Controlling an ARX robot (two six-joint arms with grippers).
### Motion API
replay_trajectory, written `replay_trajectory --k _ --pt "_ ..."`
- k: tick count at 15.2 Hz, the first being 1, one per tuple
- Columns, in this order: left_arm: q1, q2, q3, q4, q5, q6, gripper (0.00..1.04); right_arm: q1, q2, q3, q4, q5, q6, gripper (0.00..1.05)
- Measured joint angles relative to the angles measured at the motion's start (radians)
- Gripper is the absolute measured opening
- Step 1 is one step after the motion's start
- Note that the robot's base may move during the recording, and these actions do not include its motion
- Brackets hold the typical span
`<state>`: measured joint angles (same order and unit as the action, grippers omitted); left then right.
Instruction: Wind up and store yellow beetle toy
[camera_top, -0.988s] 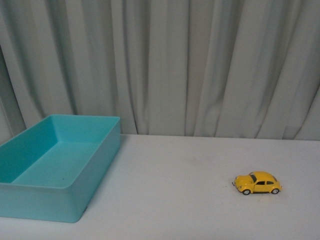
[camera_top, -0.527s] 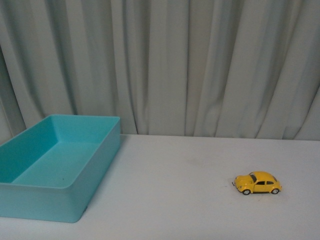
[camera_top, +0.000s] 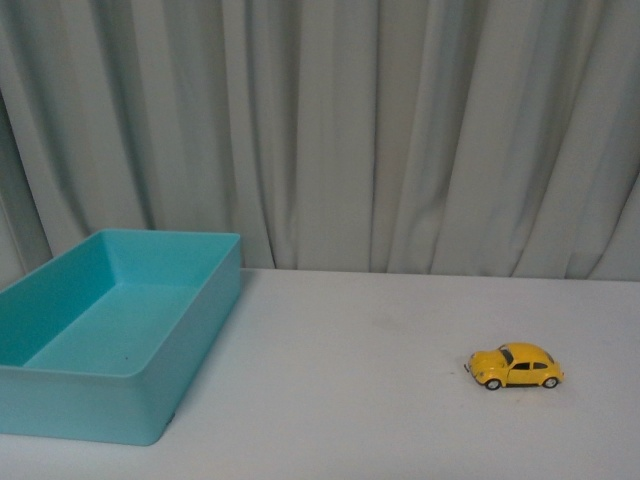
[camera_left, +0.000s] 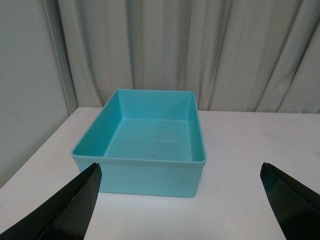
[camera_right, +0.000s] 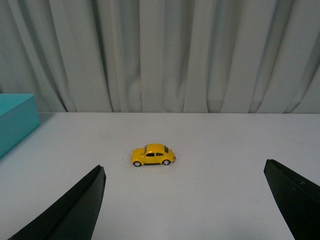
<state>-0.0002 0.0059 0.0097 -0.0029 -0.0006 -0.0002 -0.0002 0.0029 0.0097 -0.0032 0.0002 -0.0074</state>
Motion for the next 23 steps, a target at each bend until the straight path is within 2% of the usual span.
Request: replay_trajectory --k 23 --pt "0.000 0.000 0.000 0.000 0.000 0.000 0.98 0.000 0.001 0.000 -0.001 0.000 0.000 0.98"
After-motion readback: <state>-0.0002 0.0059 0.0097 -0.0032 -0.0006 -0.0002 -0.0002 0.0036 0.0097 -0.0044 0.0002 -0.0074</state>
